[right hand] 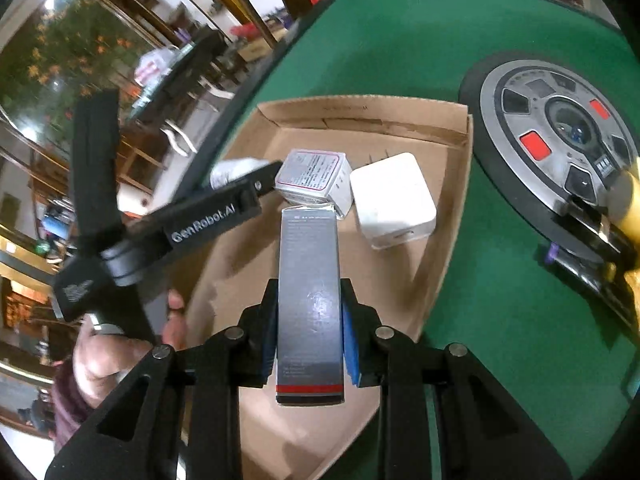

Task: Organize objects
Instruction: 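Carry the pill bottle and long box into the cardboard box, release both, then grasp the small white bottle upright with the right tool, then grasp a black marker with the left tool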

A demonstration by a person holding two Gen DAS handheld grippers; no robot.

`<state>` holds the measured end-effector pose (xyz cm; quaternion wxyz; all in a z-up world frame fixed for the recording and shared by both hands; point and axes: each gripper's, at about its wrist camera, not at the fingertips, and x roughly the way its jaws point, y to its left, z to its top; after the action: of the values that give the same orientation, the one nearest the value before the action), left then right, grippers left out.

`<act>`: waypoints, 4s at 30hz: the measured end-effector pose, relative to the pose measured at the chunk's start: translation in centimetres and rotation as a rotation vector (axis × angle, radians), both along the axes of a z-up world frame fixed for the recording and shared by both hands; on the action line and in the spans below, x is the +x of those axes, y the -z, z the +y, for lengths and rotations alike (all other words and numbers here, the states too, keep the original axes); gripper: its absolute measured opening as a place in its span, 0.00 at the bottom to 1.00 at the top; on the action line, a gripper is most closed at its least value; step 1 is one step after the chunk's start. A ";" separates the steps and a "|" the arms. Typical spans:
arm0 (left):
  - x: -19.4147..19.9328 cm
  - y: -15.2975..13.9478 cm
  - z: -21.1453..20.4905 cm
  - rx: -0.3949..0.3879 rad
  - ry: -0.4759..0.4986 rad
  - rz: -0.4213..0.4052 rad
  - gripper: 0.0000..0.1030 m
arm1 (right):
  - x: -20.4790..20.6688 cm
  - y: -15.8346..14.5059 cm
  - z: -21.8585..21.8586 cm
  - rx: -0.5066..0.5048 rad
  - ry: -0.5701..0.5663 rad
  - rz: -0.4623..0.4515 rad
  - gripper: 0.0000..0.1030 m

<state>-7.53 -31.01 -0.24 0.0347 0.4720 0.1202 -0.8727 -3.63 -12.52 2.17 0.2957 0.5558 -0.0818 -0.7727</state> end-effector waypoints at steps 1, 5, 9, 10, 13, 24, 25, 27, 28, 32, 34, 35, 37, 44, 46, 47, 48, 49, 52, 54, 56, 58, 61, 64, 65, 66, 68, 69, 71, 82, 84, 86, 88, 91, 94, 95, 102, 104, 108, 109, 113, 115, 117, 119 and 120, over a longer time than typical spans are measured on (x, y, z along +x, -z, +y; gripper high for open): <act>-0.3 0.0 0.1 0.000 0.000 0.005 0.56 | -0.3 0.2 -0.2 0.014 0.003 0.000 0.24; -1.0 0.0 0.1 -0.009 0.004 0.017 0.57 | -0.9 0.5 -0.9 0.076 0.021 0.025 0.24; -1.4 -0.1 -0.4 0.005 0.000 0.029 0.57 | -1.4 0.7 -1.4 0.130 0.036 0.064 0.24; -1.4 0.0 -0.4 0.003 0.001 0.031 0.57 | -1.3 0.7 -1.4 0.139 0.038 0.070 0.24; -1.4 -0.1 -0.4 -0.002 0.008 0.029 0.57 | -2.1 1.1 -1.3 0.159 0.046 0.074 0.24; -0.3 -0.9 -1.8 0.092 -0.052 0.015 0.57 | -2.8 1.0 -2.0 0.195 0.068 0.139 0.24; -0.2 -1.0 -1.8 0.095 -0.053 0.011 0.58 | -2.6 0.7 -1.7 0.195 0.067 0.144 0.25; -0.1 -1.1 -1.9 0.114 -0.051 0.007 0.59 | -2.4 0.1 -1.2 0.174 0.070 0.159 0.25; -0.1 -1.2 -2.0 0.131 -0.052 0.007 0.59 | -2.4 -0.2 -1.0 0.160 0.074 0.163 0.25; 0.0 -2.0 -2.3 0.160 -0.073 0.030 0.59 | -1.4 -2.1 1.0 0.111 0.105 0.190 0.25; 0.0 -2.6 -2.3 0.151 -0.079 0.045 0.59 | -0.6 -3.4 2.2 0.093 0.122 0.212 0.25; 0.1 -2.9 -2.3 0.137 -0.086 0.052 0.59 | -0.1 -4.1 3.3 0.088 0.134 0.226 0.25; 0.8 -4.1 -2.0 0.110 -0.088 0.085 0.59 | 0.8 -5.5 5.7 0.083 0.168 0.271 0.26; 5.2 -8.6 3.0 0.037 0.029 0.204 0.70 | 6.1 -10.9 16.1 0.208 0.396 0.575 0.88; 6.5 -9.5 5.5 0.063 0.088 0.232 0.77 | 6.4 -10.3 20.1 0.237 0.470 0.514 0.90; 6.9 -9.7 6.5 0.071 0.112 0.239 0.79 | 6.1 -9.5 22.0 0.251 0.503 0.446 0.90; 7.4 -9.8 7.8 0.076 0.141 0.242 0.79 | 5.9 -8.5 24.2 0.230 0.542 0.384 0.90; 7.5 -9.7 9.4 0.079 0.179 0.238 0.79 | 5.9 -7.6 26.3 0.189 0.579 0.345 0.90; 7.0 -8.8 14.0 0.060 0.280 0.190 0.79 | 6.8 -5.4 30.9 0.141 0.674 0.274 0.90; 6.4 -7.9 16.4 0.035 0.311 0.160 0.79 | 7.4 -4.0 33.2 0.111 0.703 0.251 0.90; 6.0 -6.7 19.0 0.030 0.327 0.117 0.79 | 7.5 -3.3 34.9 0.089 0.718 0.237 0.90; 5.4 -5.7 21.3 0.051 0.345 0.072 0.79 | 7.6 -2.8 36.6 0.080 0.731 0.229 0.90; 5.1 -5.4 23.9 0.035 0.366 0.063 0.79 | 7.2 -2.3 38.1 0.076 0.731 0.222 0.90; 4.5 -5.9 26.1 0.022 0.381 0.075 0.79 | 6.3 -1.9 38.0 0.069 0.708 0.204 0.90; 4.4 -6.0 26.5 0.029 0.384 0.078 0.79 | 5.9 -1.6 37.7 0.061 0.698 0.193 0.90; 4.3 -6.2 27.0 0.036 0.386 0.082 0.79 | 5.3 -1.2 37.3 0.045 0.694 0.178 0.90; 4.1 -6.7 27.8 0.031 0.392 0.095 0.79 | 4.4 -0.8 36.7 0.039 0.699 0.166 0.89; 4.1 -6.8 28.1 0.023 0.397 0.098 0.79 | 3.7 -0.7 36.2 0.075 0.709 0.164 0.88; 4.2 -7.0 28.6 0.004 0.411 0.104 0.79 | 2.9 -0.6 35.6 0.136 0.716 0.151 0.67; 3.2 -6.3 30.3 -0.078 0.500 0.130 0.79 | -0.7 0.7 33.4 0.211 0.691 0.112 0.38; 3.1 -6.3 31.4 -0.108 0.537 0.143 0.79 | -0.4 1.0 33.8 0.181 0.680 0.102 0.31; 2.9 -6.3 32.9 -0.146 0.585 0.160 0.79 | 0.2 1.1 34.6 0.174 0.686 0.104 0.31; 2.6 -6.1 34.6 -0.194 0.647 0.176 0.79 | 1.2 1.1 35.9 0.186 0.707 0.120 0.31; 1.9 -5.0 37.7 -0.296 0.754 0.168 0.76 | 2.6 1.2 37.6 0.167 0.737 0.138 0.31; 0.9 -3.4 40.7 -0.417 0.853 0.149 0.54 | 3.2 1.4 38.8 0.104 0.741 0.153 0.32; 0.5 -2.8 41.4 -0.451 0.878 0.136 0.42 | 3.3 1.5 38.9 0.093 0.741 0.156 0.32; -2.0 -0.6 43.6 -0.529 0.989 0.059 0.26 | 3.1 1.3 38.7 0.094 0.729 0.167 0.32; -2.4 -0.9 44.0 -0.527 0.997 0.051 0.26 | 3.1 1.3 38.7 0.093 0.728 0.169 0.32; -2.0 -0.9 44.8 -0.558 0.998 0.082 0.23 | 3.1 1.3 38.6 0.101 0.726 0.176 0.32; -1.8 -0.9 45.0 -0.559 0.992 0.085 0.19 | 3.1 1.3 38.5 0.103 0.726 0.178 0.32; -1.0 -1.2 44.6 -0.527 0.939 0.101 0.16 | 3.2 1.2 38.5 0.097 0.728 0.182 0.32; -0.6 -2.5 43.6 -0.435 0.906 0.114 0.12 | 3.3 1.3 38.8 0.073 0.736 0.178 0.32; -0.1 -3.9 42.6 -0.365 0.881 0.133 0.11 | 3.4 1.4 39.0 0.034 0.741 0.170 0.31; 1.0 -5.6 41.4 -0.323 0.864 0.176 0.11 | 3.4 1.4 39.3 -0.023 0.737 0.165 0.31; 1.6 -6.5 40.8 -0.306 0.854 0.198 0.11 | 3.5 1.3 39.3 -0.044 0.734 0.171 0.31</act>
<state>-5.96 9.81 6.24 -0.2700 0.3833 -0.2124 -0.8574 -0.11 26.77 0.84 0.0166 0.4166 -0.2670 -0.8688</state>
